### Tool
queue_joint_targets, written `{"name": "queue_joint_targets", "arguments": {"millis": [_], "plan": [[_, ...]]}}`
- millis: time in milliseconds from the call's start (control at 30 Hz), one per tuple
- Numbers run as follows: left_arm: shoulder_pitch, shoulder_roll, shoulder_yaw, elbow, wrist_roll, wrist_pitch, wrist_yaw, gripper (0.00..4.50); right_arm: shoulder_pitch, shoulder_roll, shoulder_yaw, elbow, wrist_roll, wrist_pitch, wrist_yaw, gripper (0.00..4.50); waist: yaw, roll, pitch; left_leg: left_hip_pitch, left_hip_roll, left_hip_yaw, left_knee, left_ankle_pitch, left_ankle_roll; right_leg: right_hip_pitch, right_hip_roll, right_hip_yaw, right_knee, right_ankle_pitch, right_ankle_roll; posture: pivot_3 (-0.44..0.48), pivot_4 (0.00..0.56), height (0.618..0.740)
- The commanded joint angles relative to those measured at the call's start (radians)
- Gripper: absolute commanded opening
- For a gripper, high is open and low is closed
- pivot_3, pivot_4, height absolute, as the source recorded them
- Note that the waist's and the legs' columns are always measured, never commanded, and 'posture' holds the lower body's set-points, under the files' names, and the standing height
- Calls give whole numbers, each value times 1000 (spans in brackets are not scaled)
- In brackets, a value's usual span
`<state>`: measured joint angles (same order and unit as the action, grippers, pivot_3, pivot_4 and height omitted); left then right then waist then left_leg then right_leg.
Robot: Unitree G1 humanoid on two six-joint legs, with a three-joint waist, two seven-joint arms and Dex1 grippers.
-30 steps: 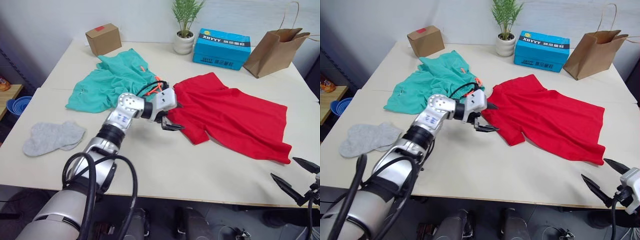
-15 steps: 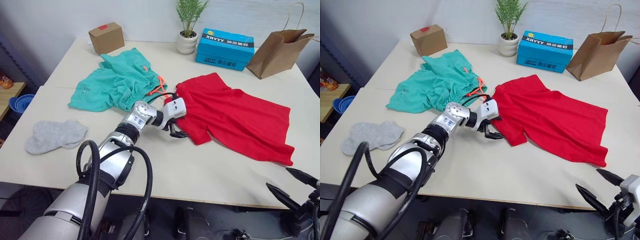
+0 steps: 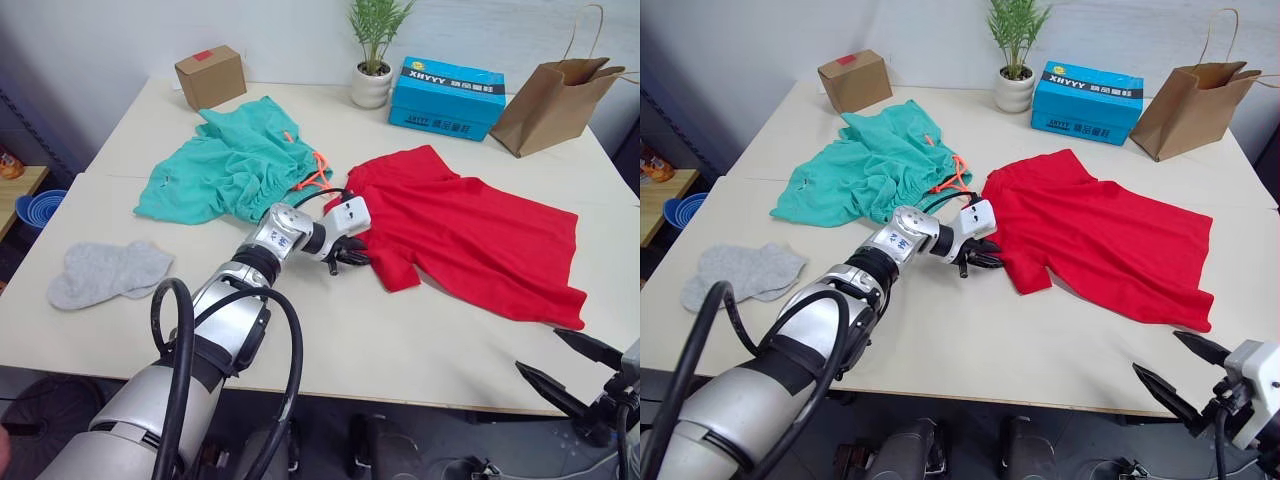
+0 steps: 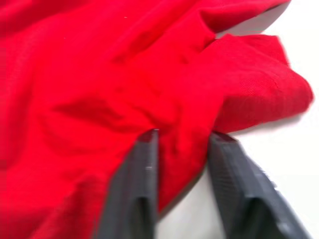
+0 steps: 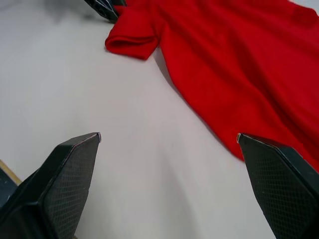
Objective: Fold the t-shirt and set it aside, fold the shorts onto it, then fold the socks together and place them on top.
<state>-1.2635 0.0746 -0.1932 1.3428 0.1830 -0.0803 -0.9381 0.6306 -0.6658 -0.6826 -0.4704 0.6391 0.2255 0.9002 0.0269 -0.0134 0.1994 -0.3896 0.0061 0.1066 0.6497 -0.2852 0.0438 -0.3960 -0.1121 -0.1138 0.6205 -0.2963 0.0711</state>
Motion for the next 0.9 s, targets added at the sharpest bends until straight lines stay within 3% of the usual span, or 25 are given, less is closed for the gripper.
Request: {"name": "queue_joint_targets", "arguments": {"millis": [33,233,367,600,767,900], "plan": [[33,27,8,-26,4,-17,-29,72,-17,9,4,-38,10,12,-18,4500,-2,0,0,0,0,0,0,0,0,0,0,0,0,0,0,0,150,740],[168,156,33,-195,-44,-6,-168,72,-52,5,41,-46,-5,25,-24,4500,-13,0,0,2,1,1,0,1,-1,0,1,1,1,0,0,0,150,740],[350,255,46,-531,-93,117,-208,72,-77,-25,80,-25,-39,24,3,4500,-25,0,-1,3,1,2,0,2,-4,0,1,3,3,0,0,0,150,740],[656,407,72,-1104,-143,393,-168,72,-119,-78,119,19,-91,6,72,4500,-28,1,-2,4,2,2,0,2,-5,1,1,5,4,0,0,0,150,740],[808,488,78,-1331,-208,454,-185,72,-129,-108,126,36,-105,9,111,4500,-23,1,-2,4,2,2,1,2,-4,1,0,5,4,0,0,0,150,740],[868,523,100,-1386,-270,413,-196,72,-135,-127,127,42,-112,17,135,4500,-20,2,-2,4,2,2,0,2,-4,1,0,5,3,0,-1,0,150,740]]}}
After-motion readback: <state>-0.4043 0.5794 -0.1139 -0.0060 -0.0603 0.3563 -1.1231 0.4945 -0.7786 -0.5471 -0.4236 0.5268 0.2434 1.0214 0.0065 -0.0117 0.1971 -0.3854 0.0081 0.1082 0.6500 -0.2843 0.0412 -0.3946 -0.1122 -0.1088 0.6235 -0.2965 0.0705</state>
